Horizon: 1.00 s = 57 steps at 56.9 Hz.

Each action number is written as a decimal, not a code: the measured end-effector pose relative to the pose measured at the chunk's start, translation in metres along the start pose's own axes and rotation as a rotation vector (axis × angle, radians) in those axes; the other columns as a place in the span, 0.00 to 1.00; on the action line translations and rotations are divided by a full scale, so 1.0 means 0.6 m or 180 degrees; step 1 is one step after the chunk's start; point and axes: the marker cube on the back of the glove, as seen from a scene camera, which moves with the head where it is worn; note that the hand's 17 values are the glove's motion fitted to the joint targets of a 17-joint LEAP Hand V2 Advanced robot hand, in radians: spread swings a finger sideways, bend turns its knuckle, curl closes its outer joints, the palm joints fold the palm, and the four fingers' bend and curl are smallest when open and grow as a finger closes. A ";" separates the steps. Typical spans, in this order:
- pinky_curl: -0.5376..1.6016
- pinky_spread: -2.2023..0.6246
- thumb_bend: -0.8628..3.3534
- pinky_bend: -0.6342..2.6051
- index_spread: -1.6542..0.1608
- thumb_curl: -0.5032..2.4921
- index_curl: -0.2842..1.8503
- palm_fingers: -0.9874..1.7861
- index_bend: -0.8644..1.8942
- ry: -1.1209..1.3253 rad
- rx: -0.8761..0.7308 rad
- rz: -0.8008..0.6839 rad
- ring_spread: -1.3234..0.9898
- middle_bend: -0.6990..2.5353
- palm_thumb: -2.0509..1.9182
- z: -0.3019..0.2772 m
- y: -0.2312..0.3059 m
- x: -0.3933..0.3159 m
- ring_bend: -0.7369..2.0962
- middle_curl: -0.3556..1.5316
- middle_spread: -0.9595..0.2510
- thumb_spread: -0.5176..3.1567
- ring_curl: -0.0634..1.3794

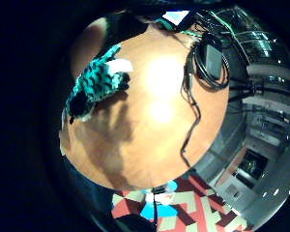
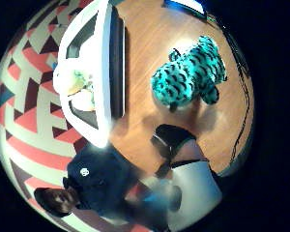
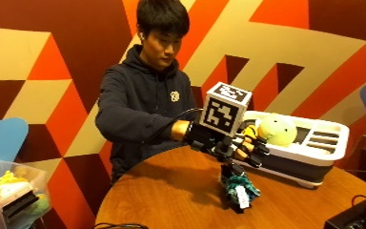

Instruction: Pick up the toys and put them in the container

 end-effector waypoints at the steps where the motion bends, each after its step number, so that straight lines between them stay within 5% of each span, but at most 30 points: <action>1: 0.43 0.78 0.20 0.47 0.78 0.29 0.24 0.23 0.34 -0.0009 -0.0006 -0.0016 0.53 0.24 0.61 0.002 -0.002 -0.001 0.33 0.37 0.76 0.46 0.25; 22: 0.44 0.80 0.20 0.51 0.76 0.28 0.22 0.25 0.35 -0.0043 -0.0612 -0.0099 0.57 0.24 0.61 0.119 -0.073 -0.016 0.31 0.31 0.77 0.45 0.21; 26: 0.45 0.80 0.21 0.53 0.76 0.29 0.24 0.29 0.38 -0.0006 -0.0566 -0.0081 0.57 0.25 0.63 0.127 -0.078 -0.015 0.30 0.30 0.77 0.47 0.19; 39: 0.39 0.71 0.27 0.43 0.81 0.35 0.29 0.70 0.49 -0.0038 -0.0147 -0.0070 0.49 0.39 0.74 0.138 -0.078 -0.003 0.47 0.39 0.73 0.45 0.27; 57: 0.45 0.65 0.24 0.47 0.80 0.41 0.40 0.76 0.60 -0.0156 0.0474 0.0106 0.41 0.49 0.72 0.060 -0.033 0.001 0.61 0.49 0.64 0.29 0.43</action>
